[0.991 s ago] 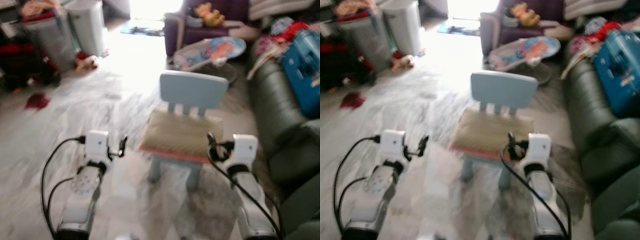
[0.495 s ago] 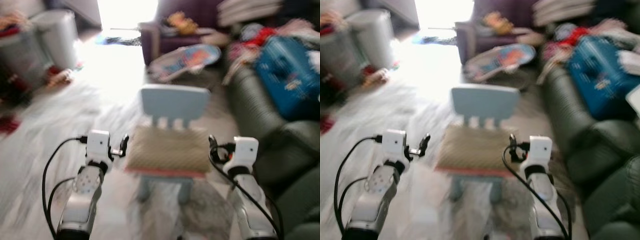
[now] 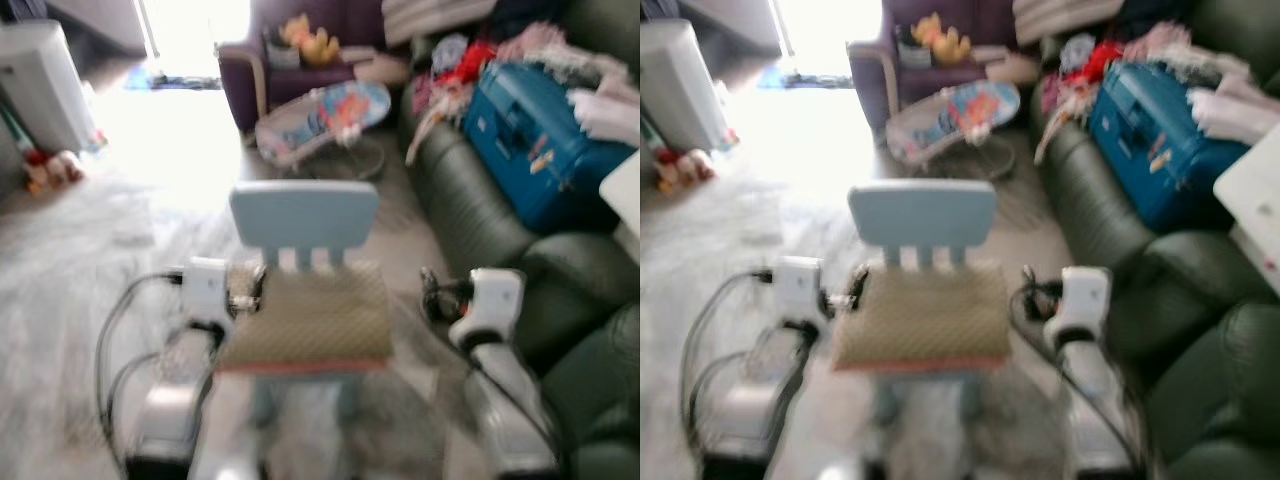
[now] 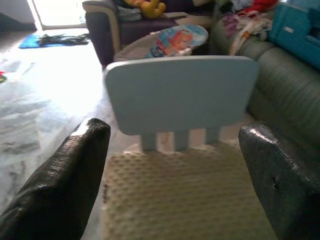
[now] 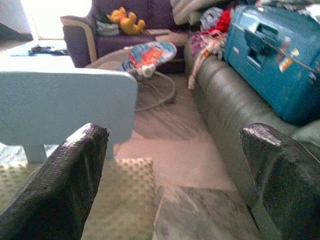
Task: Move the pillow to the sofa
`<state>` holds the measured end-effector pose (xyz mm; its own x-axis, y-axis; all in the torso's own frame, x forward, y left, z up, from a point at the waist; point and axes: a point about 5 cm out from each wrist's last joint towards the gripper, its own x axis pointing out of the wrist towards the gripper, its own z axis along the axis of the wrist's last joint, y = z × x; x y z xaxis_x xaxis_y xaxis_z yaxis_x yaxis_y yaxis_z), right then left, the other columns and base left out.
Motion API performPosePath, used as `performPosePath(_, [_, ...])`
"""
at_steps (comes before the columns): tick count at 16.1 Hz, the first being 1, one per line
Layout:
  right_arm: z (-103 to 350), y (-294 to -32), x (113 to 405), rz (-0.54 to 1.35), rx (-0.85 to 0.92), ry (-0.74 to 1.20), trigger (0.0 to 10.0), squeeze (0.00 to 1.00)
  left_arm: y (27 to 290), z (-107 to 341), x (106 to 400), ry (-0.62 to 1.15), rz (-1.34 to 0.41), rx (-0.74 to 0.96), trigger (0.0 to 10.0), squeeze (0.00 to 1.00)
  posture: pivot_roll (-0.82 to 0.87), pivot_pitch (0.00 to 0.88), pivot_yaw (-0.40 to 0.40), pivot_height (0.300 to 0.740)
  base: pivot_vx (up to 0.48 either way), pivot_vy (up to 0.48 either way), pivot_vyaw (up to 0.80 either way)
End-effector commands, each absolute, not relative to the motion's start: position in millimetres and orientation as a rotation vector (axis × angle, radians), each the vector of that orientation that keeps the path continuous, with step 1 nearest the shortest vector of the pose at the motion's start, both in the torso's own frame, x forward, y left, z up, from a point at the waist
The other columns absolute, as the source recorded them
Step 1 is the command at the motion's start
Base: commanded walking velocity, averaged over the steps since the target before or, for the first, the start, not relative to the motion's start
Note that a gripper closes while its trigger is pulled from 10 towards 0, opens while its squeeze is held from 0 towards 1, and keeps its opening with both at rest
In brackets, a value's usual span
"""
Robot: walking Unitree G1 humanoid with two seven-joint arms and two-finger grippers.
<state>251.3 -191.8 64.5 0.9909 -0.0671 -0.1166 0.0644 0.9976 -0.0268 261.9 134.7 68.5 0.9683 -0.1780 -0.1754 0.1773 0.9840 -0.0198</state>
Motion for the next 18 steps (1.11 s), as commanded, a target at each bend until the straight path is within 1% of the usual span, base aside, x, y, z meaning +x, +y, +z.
performPosePath(1, [66.1,-191.1,252.6,-0.062,-0.023,0.114,10.0,0.0,137.9,70.0,262.1,0.173,-0.165,0.011,10.0,0.0,-0.02,0.0,-0.017,0.74,0.0,0.0,0.0])
performPosePath(4, [65.3,-191.0,252.2,-0.058,-0.024,0.118,10.0,0.0,141.2,69.5,261.5,0.175,-0.143,0.017,10.0,0.0,-0.02,0.0,-0.019,0.74,0.0,0.0,0.0])
performPosePath(9, [65.8,-191.4,253.2,-0.053,-0.032,0.114,10.0,0.0,140.7,70.9,262.3,0.164,-0.16,0.01,10.0,0.0,-0.02,0.0,-0.022,0.74,0.0,0.0,0.0])
performPosePath(18, [65.8,-192.9,252.9,-0.057,-0.038,0.117,10.0,0.0,138.3,69.5,260.8,0.17,-0.17,0.003,10.0,0.0,-0.02,0.0,-0.024,0.74,0.317,0.0,0.0])
